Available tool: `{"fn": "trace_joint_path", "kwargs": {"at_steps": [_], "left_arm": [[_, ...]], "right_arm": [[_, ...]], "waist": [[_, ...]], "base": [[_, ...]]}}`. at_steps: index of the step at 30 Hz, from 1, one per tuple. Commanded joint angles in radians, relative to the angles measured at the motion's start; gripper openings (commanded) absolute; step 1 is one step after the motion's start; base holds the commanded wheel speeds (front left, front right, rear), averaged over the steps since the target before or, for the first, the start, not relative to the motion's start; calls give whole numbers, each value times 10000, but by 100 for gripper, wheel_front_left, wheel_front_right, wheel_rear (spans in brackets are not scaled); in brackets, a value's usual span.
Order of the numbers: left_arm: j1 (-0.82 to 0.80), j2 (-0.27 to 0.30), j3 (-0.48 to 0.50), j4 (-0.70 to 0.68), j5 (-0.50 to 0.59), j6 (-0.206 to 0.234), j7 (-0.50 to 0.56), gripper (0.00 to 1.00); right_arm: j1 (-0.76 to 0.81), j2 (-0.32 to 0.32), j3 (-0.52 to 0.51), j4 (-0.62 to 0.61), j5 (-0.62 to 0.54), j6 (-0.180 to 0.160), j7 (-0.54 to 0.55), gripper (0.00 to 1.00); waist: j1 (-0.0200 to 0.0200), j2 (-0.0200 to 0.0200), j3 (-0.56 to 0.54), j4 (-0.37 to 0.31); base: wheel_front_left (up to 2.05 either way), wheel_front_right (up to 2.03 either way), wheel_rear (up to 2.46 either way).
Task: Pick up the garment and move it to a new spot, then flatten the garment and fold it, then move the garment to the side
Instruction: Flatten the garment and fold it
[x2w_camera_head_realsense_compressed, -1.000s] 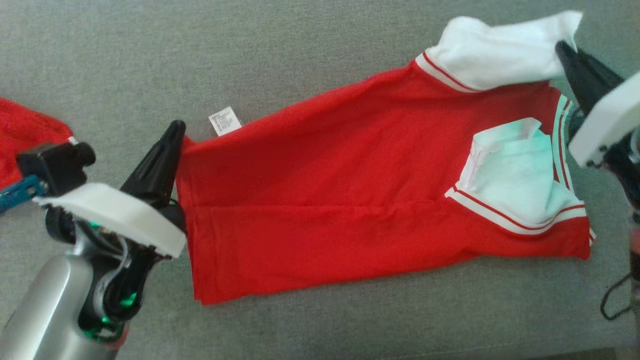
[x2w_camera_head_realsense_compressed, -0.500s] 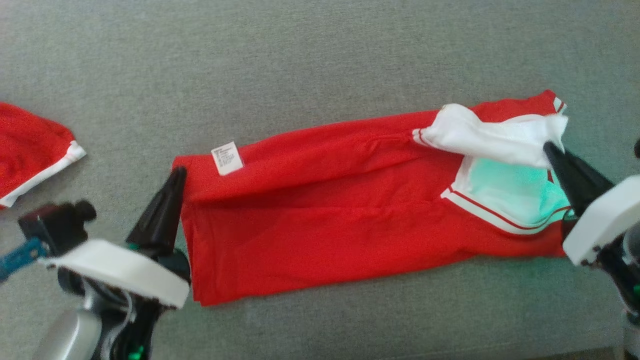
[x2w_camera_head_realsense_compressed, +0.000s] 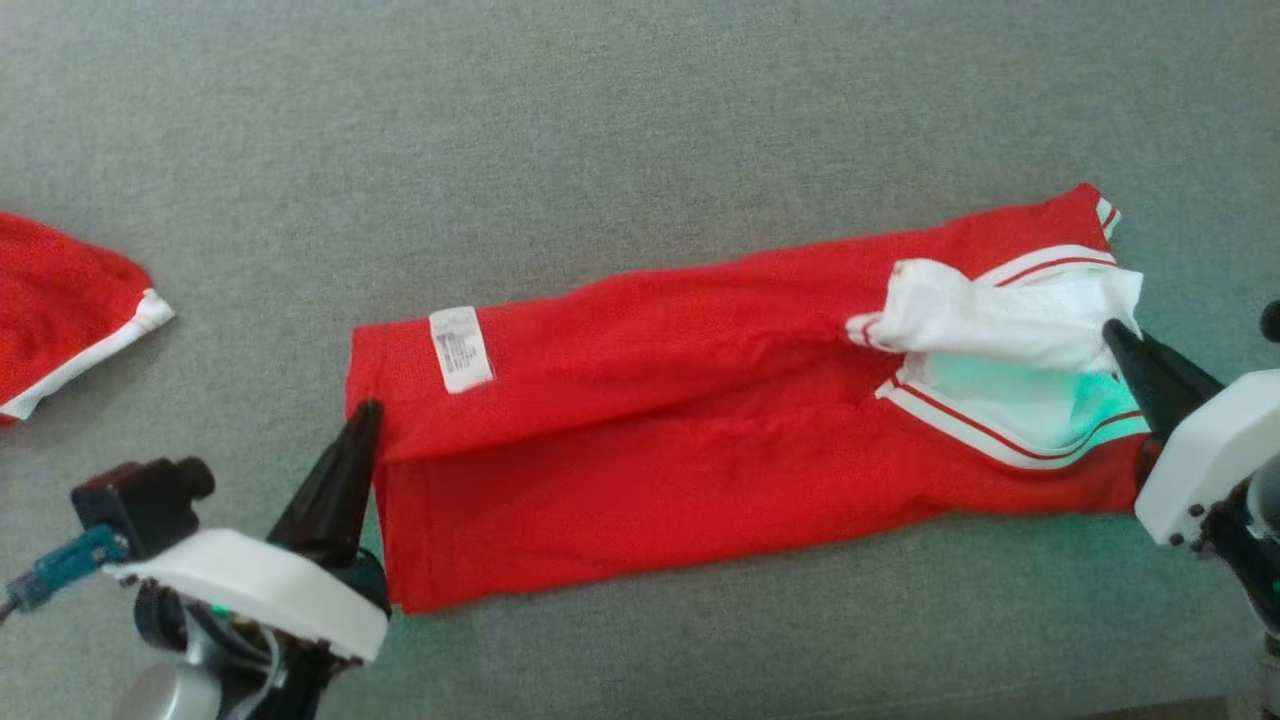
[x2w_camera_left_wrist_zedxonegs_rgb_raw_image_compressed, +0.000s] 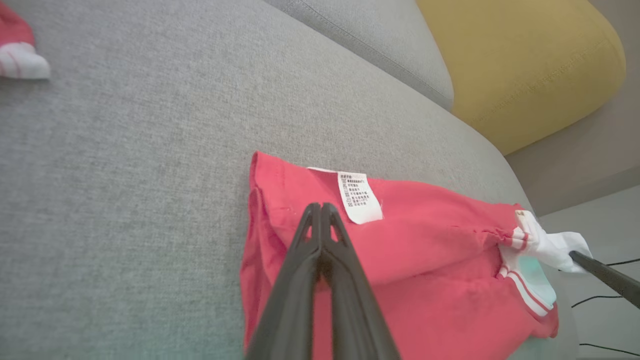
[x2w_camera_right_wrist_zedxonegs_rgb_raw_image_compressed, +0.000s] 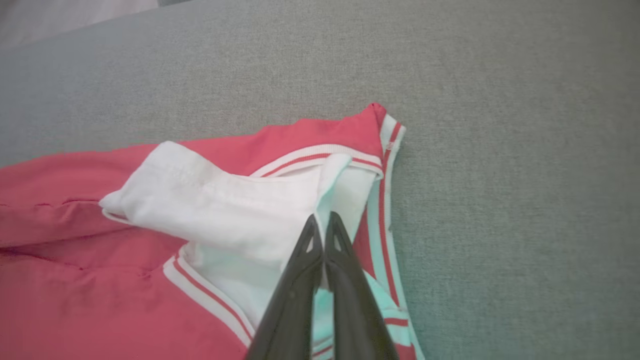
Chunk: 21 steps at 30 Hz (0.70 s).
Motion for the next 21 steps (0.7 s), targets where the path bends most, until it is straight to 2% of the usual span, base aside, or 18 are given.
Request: {"fn": "trace_joint_path", "kwargs": {"at_steps": [1, 9, 10, 11, 12, 13, 17, 21], "left_arm": [[114, 102, 258, -222, 27, -58, -83, 0], [471, 136, -192, 90, 271, -19, 39, 0], [490, 113, -219, 169, 345, 47, 6, 0], [491, 84, -231, 251, 421, 103, -53, 17], [471, 94, -257, 349, 551, 130, -124, 46], [459, 91, -291, 446, 661, 154, -186, 100], [331, 213, -290, 606, 1543, 323, -847, 100], [85, 17, 198, 520, 2890, 1025, -2602, 100]], "right_arm": [[112, -350, 142, -295, -111, 73, 74, 0], [663, -1238, 790, -58, -91, 73, 693, 0], [701, -1349, 841, -93, -103, 73, 704, 84], [719, -1408, 808, -104, -136, 73, 724, 100], [715, -1468, 811, -141, -122, 73, 761, 100], [680, -1497, 767, -195, -76, 73, 793, 100], [208, -1428, 245, -538, 43, 73, 773, 100], [-294, -1245, -53, -413, -348, 73, 878, 100]], "waist": [[0, 0, -79, 2], [0, 0, -353, -11], [0, 0, -375, -10], [0, 0, -394, -15], [0, 0, -409, -19], [0, 0, -423, -24], [0, 0, -447, -53], [0, 0, -398, -31]], "base": [[0, 0, 0], [0, 0, 0], [0, 0, 0], [0, 0, 0], [0, 0, 0], [0, 0, 0], [0, 0, 0], [0, 0, 0]]}}
